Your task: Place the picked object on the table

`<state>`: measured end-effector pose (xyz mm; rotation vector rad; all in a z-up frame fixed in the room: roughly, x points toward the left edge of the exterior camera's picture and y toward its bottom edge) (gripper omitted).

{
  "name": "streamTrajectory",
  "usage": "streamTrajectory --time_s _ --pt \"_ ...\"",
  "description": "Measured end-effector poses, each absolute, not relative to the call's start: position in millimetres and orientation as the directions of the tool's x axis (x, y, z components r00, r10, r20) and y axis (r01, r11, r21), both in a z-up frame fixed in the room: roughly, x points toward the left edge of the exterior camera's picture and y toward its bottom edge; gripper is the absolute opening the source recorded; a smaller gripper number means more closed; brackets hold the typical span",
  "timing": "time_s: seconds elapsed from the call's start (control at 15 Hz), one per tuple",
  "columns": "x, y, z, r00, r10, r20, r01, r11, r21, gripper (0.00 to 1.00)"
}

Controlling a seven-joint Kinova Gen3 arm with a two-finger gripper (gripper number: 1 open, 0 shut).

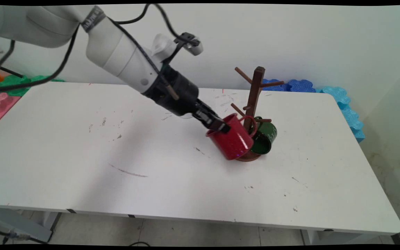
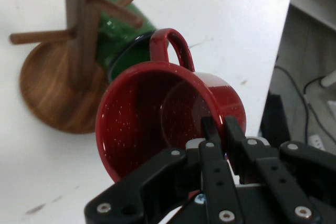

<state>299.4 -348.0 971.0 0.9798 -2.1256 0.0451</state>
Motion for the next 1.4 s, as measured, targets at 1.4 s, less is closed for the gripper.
streamTrajectory --time_s 1.4 --pt "409.8 -375.7 927.1 -0.743 -0.332 0.581 -0.478 0.871 -0.112 0.00"
